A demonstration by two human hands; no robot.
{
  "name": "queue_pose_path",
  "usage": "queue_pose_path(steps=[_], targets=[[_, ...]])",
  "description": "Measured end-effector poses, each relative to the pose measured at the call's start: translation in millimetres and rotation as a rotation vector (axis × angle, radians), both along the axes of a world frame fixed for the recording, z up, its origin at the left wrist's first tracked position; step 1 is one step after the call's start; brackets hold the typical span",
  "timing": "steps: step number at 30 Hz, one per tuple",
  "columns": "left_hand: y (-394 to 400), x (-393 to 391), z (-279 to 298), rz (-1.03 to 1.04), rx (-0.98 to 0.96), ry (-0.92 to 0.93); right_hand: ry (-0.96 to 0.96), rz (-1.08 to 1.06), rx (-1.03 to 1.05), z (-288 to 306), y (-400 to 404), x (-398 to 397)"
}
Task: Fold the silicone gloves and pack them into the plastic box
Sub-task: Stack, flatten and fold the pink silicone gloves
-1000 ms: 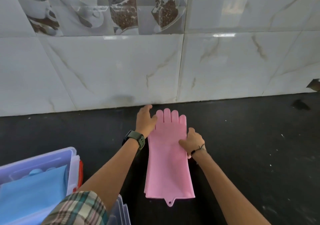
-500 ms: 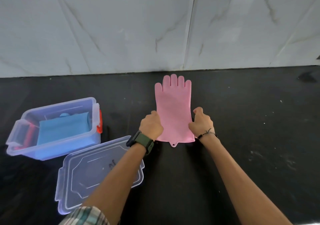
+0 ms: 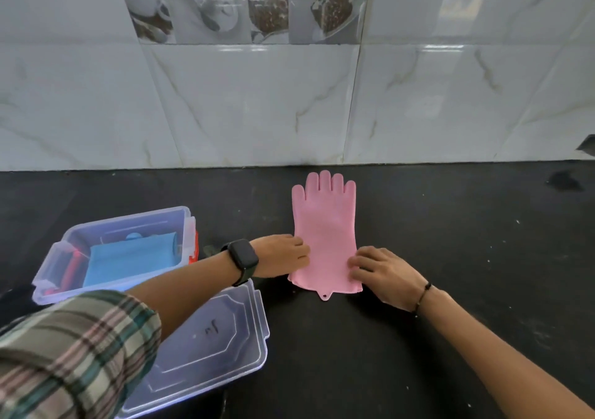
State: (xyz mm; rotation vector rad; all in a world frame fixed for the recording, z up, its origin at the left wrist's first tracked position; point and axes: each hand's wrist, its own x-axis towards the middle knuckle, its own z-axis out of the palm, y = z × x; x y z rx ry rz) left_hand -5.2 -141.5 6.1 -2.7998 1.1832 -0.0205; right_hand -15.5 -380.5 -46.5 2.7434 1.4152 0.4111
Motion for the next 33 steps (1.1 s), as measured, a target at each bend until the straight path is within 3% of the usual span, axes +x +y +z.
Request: queue_pose_path(steps=[2, 4, 7, 10, 12, 14, 17, 19, 21, 22, 24, 27, 29, 33], targets=[[8.1, 12.9, -19.4, 0.083, -0.026, 0.112, 0.012, -0.04, 0.088, -5.1, 8.9, 3.8], [19.1, 17.7, -30.5, 0.238, -0.073, 0.27, 0.223, -0.188, 0.35, -7.0, 16.3, 7.8], [24.7, 31.8, -30.7, 0.472, -0.55, 0.399, 0.65, -0.511, 0.84, 1.4, 22.8, 28.6], [13.8, 46.1, -18.7, 0.747, -0.919, 0.583, 0.828, -0.727, 1.11, 15.9, 33.4, 64.1], [7.7, 59.6, -18.4, 0.907, -1.011, 0.652, 0.818, -0.817, 1.029, 21.6, 41.3, 88.0], [2.4, 67.7, -19.0, 1.037, -0.964, 0.712, 0.798, -0.856, 0.855, 22.6, 46.9, 105.7], [1.5, 73.9, -21.7, 1.062, -0.632, 0.632, 0.744, -0.861, 0.596, 18.7, 50.0, 118.2], [2.9, 78.2, -25.0, 0.905, -0.375, 0.298, 0.67, -0.856, 0.456, 17.5, 49.7, 119.3], [7.5, 81.0, -29.3, 0.563, -0.196, -0.038, 0.55, -0.823, 0.354, 15.7, 45.4, 117.7], [11.9, 83.4, -31.7, 0.358, -0.113, -0.109, 0.475, -0.788, 0.32, 14.9, 41.4, 115.1], [21.9, 88.3, -37.7, 0.093, 0.03, -0.101, 0.241, -0.622, 0.22, 14.1, 31.4, 105.3], [29.7, 92.4, -47.8, 0.061, 0.02, -0.007, -0.063, -0.247, -0.003, 9.5, 12.4, 94.0], [33.2, 93.0, -53.2, 0.062, 0.025, 0.021, -0.106, -0.118, -0.139, 7.7, 2.5, 92.1], [41.2, 95.1, -58.3, 0.08, 0.085, 0.058, -0.056, -0.063, -0.301, 10.8, -1.0, 100.9]])
